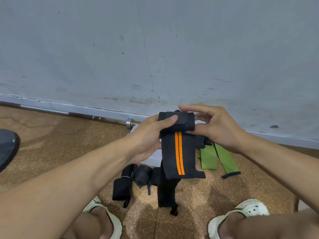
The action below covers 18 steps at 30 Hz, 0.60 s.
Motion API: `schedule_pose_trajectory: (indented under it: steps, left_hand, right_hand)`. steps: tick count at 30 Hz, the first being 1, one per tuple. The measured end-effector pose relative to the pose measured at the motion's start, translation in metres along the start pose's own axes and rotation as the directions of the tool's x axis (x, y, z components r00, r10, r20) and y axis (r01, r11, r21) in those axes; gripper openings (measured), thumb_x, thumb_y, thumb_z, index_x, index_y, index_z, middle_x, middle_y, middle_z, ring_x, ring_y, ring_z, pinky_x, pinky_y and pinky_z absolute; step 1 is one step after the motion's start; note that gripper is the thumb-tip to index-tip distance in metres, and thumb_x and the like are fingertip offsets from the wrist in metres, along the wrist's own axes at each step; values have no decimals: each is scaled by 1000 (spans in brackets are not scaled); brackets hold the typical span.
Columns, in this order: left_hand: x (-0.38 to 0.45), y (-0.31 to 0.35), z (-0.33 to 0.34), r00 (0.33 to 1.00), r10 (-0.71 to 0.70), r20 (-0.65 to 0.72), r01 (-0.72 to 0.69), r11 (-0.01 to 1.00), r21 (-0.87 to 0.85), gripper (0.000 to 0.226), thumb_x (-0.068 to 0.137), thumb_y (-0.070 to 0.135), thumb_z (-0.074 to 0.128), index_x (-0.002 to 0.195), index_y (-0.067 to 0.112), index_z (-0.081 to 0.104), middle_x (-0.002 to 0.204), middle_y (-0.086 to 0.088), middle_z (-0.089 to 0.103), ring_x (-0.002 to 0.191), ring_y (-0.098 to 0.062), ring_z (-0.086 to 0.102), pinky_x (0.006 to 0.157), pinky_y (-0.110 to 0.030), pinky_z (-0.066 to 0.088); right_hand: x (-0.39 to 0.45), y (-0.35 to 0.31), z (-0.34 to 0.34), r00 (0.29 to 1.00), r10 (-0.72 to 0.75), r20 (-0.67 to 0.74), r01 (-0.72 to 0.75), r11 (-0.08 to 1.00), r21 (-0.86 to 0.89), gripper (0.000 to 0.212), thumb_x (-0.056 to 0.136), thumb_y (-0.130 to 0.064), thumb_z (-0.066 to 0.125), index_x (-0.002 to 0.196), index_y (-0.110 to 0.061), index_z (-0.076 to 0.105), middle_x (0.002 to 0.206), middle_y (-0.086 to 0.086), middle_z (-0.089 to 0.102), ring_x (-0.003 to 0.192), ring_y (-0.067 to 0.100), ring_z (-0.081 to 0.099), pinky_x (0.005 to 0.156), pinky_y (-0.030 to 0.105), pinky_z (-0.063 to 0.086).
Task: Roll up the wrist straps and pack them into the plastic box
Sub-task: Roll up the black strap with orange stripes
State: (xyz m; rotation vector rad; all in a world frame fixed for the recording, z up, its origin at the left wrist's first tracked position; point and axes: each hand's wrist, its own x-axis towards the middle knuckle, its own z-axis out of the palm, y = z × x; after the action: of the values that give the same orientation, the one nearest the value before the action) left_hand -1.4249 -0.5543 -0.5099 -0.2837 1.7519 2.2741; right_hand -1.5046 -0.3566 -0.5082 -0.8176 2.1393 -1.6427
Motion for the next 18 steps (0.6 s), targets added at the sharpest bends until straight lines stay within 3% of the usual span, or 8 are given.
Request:
schedule_pose_trajectory:
  steps: [2, 5, 8, 10, 12, 15, 18]
  left_hand:
    - [1, 2, -3, 999, 23, -26, -23, 1000, -11, 35, 101, 22, 59, 135, 13, 59, 126, -11, 71, 118, -28, 68, 101, -48, 55]
    - [2, 3, -6, 996, 66, -63, -68, 997, -37, 37, 98, 13, 64, 134, 12, 56, 123, -12, 72, 111, -27, 71, 93, -41, 58]
    - [2, 2, -6, 995, 83, -46, -85, 995, -51, 39, 96, 7, 64, 133, 15, 55, 118, -9, 72, 105, -24, 72, 87, -37, 59]
    - [1, 2, -5, 996, 85, -39, -86, 996, -33, 42, 95, 5, 65, 133, 18, 55, 113, -7, 72, 102, -22, 72, 84, -36, 59]
    - [-1, 2, -3, 996, 79, -40, -80, 997, -14, 45, 92, 5, 68, 133, 21, 55, 112, -5, 73, 104, -23, 72, 87, -40, 61]
    - [-1, 3, -2, 997, 52, -49, -53, 998, -21, 55, 88, 23, 77, 138, 19, 55, 120, -5, 73, 110, -24, 71, 94, -44, 58]
    - [-2, 7, -1, 1000, -2, 28, 2, 1000, 7, 60, 93, 53, 62, 137, 11, 61, 128, -12, 70, 123, -27, 65, 107, -50, 49]
  right_hand:
    - [-2, -2, -5, 987, 136, 84, -144, 985, 97, 79, 73, -1, 84, 142, -31, 58, 133, -5, 66, 111, 20, 71, 99, 40, 58]
    - [-2, -1, -3, 967, 229, 108, -246, 951, 189, 88, 69, -17, 83, 149, -28, 49, 136, -2, 65, 109, 22, 73, 95, 39, 59]
    - [-2, 1, 0, 962, 242, 125, -262, 947, 184, 70, 76, -24, 81, 142, -22, 58, 135, 1, 67, 113, 23, 72, 101, 45, 57]
    - [-4, -1, 2, 956, 238, 173, -270, 944, 192, 48, 86, -17, 75, 133, -18, 65, 129, 5, 71, 113, 24, 72, 100, 45, 57]
    - [-4, -1, 2, 966, 217, 143, -242, 950, 195, 44, 85, -14, 75, 128, -17, 68, 125, 8, 72, 110, 28, 73, 97, 48, 59]
    - [-3, -1, 1, 990, 134, 30, -137, 977, 161, 46, 83, -8, 78, 125, -22, 67, 121, 5, 69, 98, 29, 76, 88, 44, 62]
    - [-5, 0, 3, 1000, -26, 5, 26, 999, -24, 47, 82, -2, 82, 119, -28, 68, 114, -2, 68, 95, 26, 74, 83, 38, 63]
